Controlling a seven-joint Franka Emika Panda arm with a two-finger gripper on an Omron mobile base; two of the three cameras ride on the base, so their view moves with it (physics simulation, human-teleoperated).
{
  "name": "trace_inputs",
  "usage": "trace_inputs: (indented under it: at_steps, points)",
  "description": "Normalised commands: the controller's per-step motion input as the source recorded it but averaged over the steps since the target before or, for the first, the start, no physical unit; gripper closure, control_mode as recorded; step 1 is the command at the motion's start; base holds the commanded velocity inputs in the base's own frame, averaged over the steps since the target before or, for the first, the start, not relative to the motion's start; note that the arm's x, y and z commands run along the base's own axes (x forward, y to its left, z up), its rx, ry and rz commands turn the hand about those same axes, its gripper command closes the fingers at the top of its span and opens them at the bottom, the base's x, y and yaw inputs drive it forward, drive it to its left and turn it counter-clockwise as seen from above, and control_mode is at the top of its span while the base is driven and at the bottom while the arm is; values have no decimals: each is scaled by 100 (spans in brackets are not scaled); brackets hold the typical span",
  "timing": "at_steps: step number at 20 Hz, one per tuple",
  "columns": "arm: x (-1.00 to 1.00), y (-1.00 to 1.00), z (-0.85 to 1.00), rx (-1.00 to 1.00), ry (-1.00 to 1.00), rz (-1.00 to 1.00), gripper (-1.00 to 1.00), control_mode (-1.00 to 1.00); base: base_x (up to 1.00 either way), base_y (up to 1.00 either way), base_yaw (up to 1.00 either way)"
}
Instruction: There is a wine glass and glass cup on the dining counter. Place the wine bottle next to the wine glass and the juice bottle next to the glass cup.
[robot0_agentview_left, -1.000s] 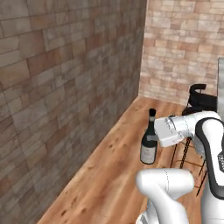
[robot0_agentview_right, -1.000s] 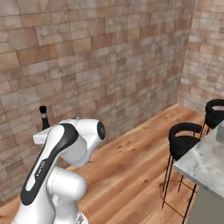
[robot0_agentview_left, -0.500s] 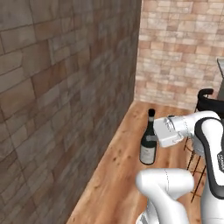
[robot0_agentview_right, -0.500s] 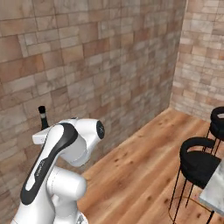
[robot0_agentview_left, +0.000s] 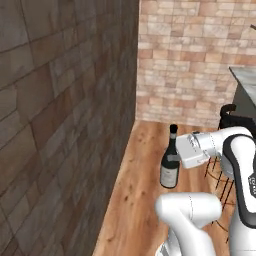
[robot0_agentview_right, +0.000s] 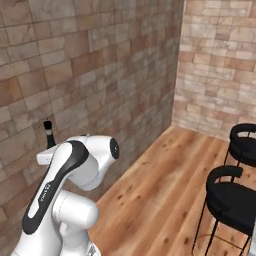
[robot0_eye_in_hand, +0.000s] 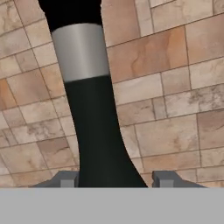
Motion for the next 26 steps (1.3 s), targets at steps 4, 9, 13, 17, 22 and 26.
trace_inputs:
  at_steps: [4, 9, 13, 17, 22, 26]
  points:
    - [0, 0, 0, 0, 0, 0, 100, 100, 84, 33, -22]
    - [0, 0, 0, 0, 0, 0, 100, 100, 78, 28, -28]
    - [0, 0, 0, 0, 0, 0, 100, 100, 73, 26, -35]
    - [0, 0, 0, 0, 0, 0, 100, 100, 71, 26, -36]
    - [0, 0, 0, 0, 0, 0, 100, 100, 68, 23, -38]
    - [0, 0, 0, 0, 0, 0, 100, 100, 70, 23, -35]
